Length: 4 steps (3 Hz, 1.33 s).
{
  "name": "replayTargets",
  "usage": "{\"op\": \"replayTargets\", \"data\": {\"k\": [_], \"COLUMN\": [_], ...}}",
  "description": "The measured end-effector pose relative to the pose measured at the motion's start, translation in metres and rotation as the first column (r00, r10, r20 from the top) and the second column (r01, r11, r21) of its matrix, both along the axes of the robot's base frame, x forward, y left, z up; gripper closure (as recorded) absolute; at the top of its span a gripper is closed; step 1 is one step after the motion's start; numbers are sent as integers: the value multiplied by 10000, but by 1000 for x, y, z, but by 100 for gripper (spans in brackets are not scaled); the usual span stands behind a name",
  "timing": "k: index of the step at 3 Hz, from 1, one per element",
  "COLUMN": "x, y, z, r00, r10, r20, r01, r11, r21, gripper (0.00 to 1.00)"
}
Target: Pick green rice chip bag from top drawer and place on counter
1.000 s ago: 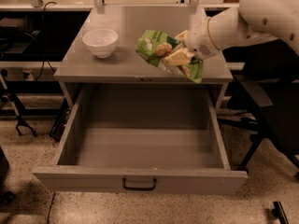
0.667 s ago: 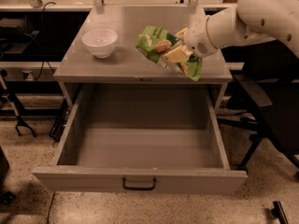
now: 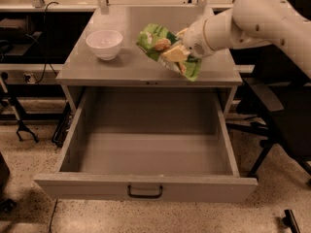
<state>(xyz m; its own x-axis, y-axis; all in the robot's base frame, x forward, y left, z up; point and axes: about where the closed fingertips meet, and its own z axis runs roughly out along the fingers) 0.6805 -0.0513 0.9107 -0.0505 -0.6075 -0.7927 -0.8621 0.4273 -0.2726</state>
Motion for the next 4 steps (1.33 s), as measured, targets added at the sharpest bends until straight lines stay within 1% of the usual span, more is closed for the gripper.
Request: {"op": "replayTargets", "data": {"k": [1,2,3,4], "x": [34,64,88,108], "y": [20,42,61,78], "z": [10,11,9,5], "r00": [9981,9970,9970,9972], "r10": [-261,-261,-245,-209], "r20": [561,730,736,718], "r01": [230,176,119,58], "r11": [9982,9933,9859,9790], "r21": [554,1143,1671,2038], "gripper": [100,100,87,64]}}
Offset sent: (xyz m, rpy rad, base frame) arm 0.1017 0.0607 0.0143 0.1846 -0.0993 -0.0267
